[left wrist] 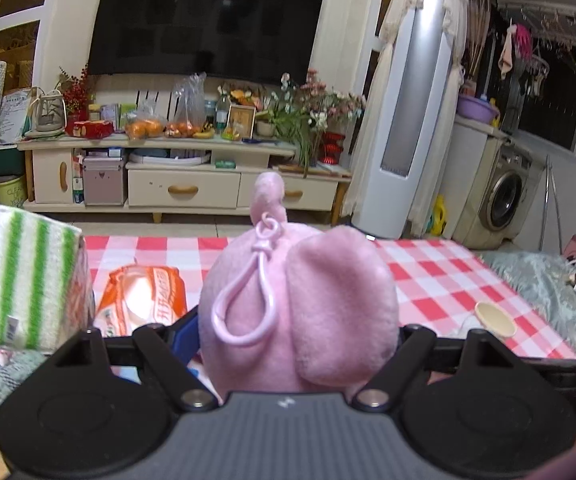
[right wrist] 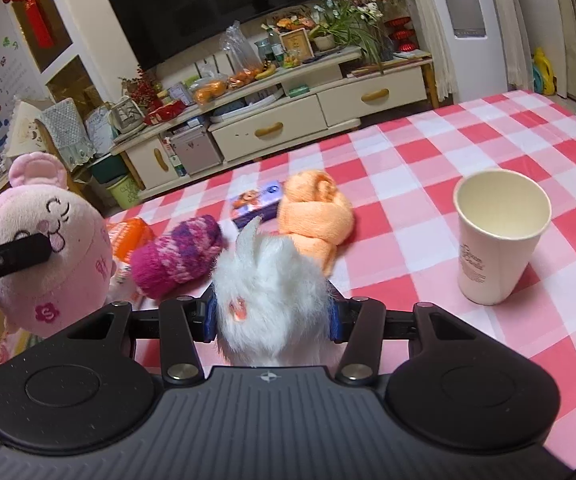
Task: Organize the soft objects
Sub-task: 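Lift white ball with right tool while left tool lifts pink bunny, then carry ball and bunny over the cardboard box and open both tools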
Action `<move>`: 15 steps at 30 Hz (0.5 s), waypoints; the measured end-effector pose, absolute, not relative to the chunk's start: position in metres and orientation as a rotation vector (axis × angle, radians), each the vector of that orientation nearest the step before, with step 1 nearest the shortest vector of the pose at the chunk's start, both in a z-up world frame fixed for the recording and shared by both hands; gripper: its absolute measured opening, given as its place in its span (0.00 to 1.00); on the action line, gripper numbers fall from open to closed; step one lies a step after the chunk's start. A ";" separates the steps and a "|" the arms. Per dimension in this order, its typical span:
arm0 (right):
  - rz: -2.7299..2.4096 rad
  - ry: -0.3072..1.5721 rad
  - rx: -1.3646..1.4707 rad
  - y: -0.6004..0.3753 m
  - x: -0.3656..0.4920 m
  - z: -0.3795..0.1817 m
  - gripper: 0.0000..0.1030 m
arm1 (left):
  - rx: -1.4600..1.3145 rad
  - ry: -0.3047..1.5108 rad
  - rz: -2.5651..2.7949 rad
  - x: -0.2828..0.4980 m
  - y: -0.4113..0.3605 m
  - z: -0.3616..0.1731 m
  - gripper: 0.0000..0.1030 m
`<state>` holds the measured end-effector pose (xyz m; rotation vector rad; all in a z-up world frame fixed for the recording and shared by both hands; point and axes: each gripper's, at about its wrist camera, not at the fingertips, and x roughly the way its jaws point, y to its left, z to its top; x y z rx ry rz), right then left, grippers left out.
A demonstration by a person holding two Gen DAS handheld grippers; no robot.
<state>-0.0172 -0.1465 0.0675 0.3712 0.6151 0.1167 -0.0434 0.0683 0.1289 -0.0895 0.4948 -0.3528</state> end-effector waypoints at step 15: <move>0.392 0.512 0.299 -0.051 -0.009 0.136 0.59 | -0.201 0.353 -0.243 -0.064 0.148 0.169 0.79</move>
